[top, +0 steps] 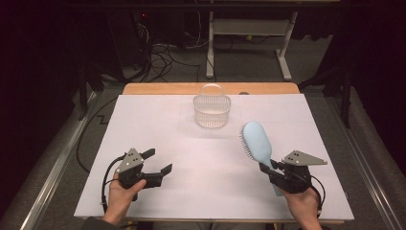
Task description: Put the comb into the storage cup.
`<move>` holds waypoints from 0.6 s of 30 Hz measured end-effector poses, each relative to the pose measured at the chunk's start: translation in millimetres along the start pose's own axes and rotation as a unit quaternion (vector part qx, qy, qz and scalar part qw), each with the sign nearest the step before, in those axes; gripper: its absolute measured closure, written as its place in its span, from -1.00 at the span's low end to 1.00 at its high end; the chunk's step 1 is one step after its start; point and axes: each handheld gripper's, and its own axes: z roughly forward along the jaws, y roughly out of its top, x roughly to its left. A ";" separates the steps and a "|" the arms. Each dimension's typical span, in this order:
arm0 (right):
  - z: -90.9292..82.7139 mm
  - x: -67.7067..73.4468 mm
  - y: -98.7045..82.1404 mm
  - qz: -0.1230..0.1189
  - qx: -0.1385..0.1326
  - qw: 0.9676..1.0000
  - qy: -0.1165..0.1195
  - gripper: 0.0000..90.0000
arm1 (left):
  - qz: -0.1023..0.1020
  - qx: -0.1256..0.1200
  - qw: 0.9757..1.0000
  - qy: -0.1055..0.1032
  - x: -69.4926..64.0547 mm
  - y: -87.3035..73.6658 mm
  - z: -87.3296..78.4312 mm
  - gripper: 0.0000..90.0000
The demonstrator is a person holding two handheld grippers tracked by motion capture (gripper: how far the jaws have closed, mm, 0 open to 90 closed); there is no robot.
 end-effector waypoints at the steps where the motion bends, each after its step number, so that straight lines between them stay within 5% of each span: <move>1: 0.3 0.9 0.0 0.001 0.001 1.000 0.000 0.56 | 0.000 0.000 1.000 -0.002 -0.8 0.9 1.5 -0.64; 18: 3.1 5.8 0.6 -0.008 0.000 1.000 0.004 0.57 | 0.012 0.006 0.999 -0.037 -15.8 16.0 28.6 -0.65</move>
